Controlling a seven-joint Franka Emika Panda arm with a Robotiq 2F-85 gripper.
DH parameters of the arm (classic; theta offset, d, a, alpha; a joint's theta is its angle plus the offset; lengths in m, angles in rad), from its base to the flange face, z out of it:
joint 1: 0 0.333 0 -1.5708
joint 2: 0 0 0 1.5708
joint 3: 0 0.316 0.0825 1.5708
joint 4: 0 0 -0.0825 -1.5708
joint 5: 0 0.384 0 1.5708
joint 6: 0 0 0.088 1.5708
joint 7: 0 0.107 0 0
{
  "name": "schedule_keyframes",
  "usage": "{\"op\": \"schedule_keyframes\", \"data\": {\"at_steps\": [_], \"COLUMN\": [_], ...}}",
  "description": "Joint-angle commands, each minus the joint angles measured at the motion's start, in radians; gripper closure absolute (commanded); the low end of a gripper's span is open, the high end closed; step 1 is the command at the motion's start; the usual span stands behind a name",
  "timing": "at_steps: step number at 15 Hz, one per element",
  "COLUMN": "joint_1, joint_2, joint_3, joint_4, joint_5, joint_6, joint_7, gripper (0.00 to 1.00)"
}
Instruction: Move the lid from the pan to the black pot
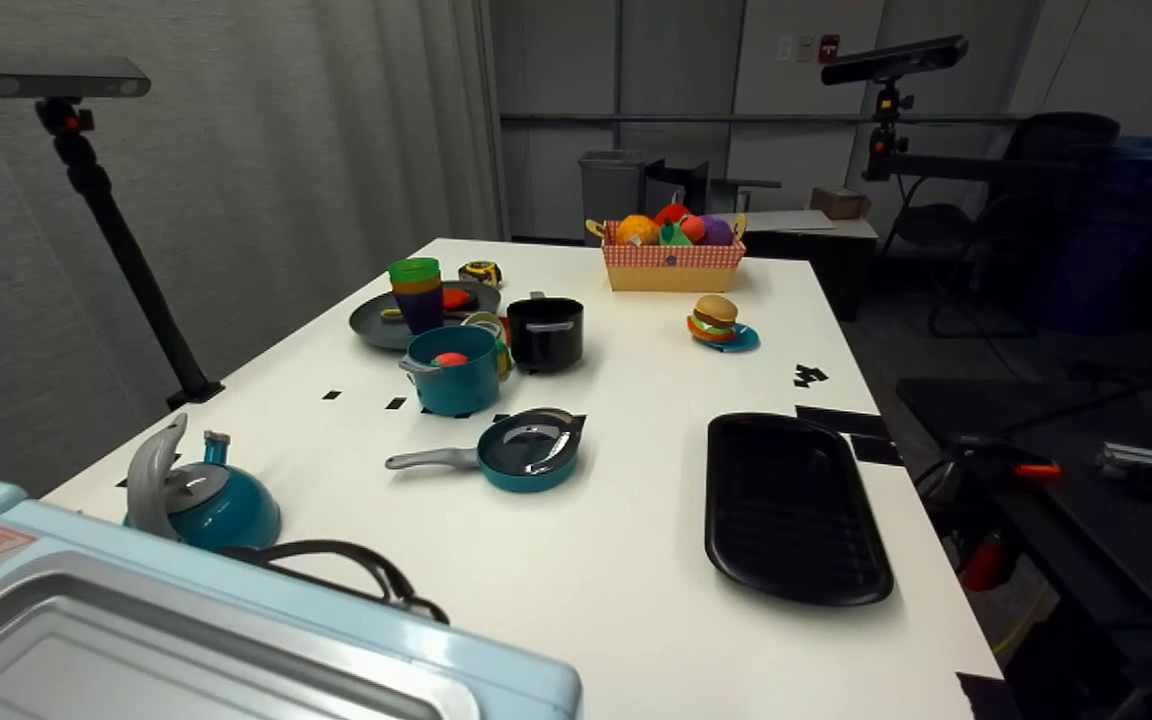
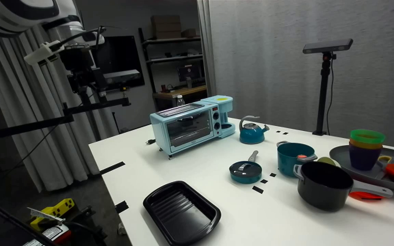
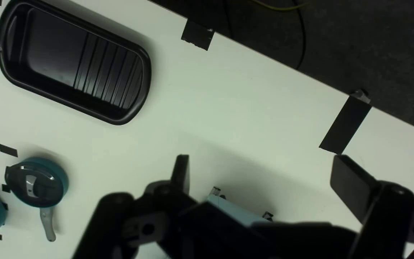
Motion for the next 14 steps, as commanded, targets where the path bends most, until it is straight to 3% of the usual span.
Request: {"op": "schedule_keyframes", "data": {"at_steps": [1, 11, 14], "joint_1": [0.009, 0.008, -0.021], "joint_2": [0.001, 0.006, 0.002], "joint_3": [-0.008, -0.020, -0.031], "joint_4": [0.002, 0.000, -0.013], "joint_5": [-0.006, 0.004, -0.024], "joint_6": [-0.002, 0.002, 0.010], "joint_7": [0.004, -0.005, 0.008], "gripper": [0.00, 0.00, 0.00]}}
